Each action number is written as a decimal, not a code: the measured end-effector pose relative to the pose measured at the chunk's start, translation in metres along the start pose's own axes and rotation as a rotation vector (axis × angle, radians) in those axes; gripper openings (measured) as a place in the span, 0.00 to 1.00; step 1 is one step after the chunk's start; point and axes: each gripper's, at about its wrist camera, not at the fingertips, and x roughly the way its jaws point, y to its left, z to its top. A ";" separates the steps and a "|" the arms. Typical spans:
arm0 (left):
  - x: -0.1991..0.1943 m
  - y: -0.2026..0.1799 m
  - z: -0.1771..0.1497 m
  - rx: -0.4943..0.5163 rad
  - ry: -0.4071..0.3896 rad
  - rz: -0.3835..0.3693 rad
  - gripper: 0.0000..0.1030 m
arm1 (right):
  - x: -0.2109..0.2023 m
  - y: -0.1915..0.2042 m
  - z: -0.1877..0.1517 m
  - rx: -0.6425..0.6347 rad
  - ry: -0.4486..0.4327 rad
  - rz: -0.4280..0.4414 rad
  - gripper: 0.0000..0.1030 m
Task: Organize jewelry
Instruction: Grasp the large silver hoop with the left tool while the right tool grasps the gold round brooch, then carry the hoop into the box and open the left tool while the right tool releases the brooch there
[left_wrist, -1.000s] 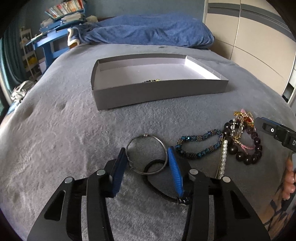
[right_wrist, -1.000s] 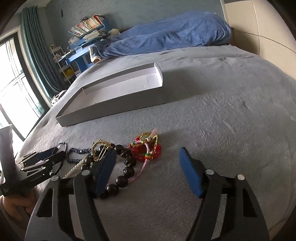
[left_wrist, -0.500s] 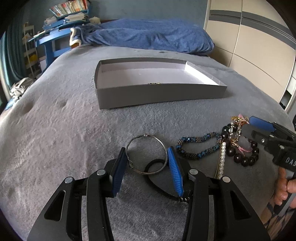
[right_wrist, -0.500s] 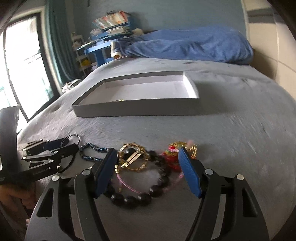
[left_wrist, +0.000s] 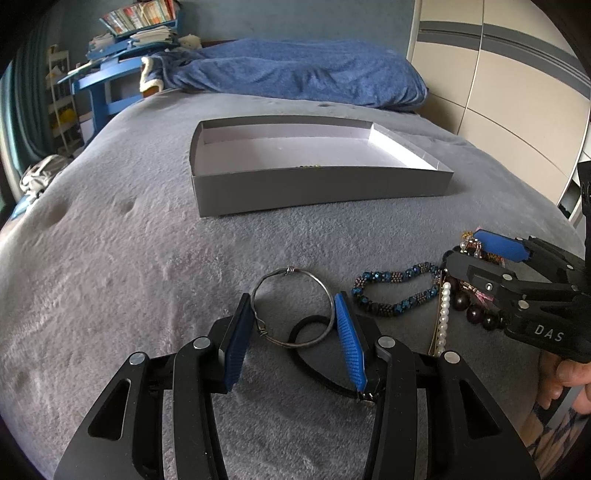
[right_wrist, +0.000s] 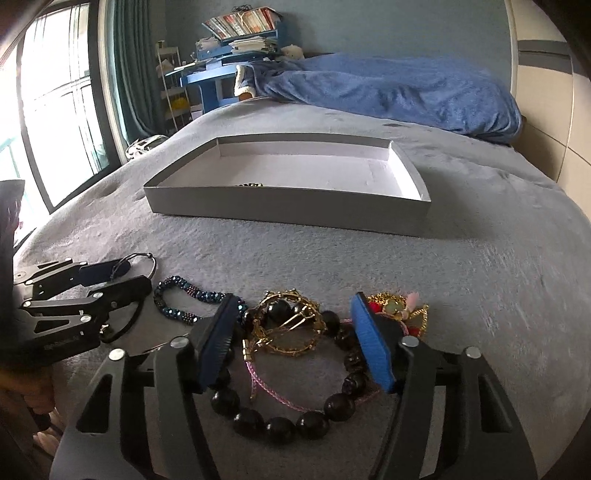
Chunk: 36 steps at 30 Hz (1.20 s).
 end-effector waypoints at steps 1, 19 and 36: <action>0.000 0.000 0.000 0.000 0.000 0.000 0.45 | 0.000 0.000 -0.001 -0.002 0.000 -0.002 0.52; -0.020 0.000 0.016 0.005 -0.045 -0.001 0.45 | -0.034 -0.032 0.003 0.185 -0.160 0.145 0.36; -0.024 -0.003 0.065 0.044 -0.121 -0.001 0.45 | -0.049 -0.069 0.021 0.292 -0.223 0.134 0.36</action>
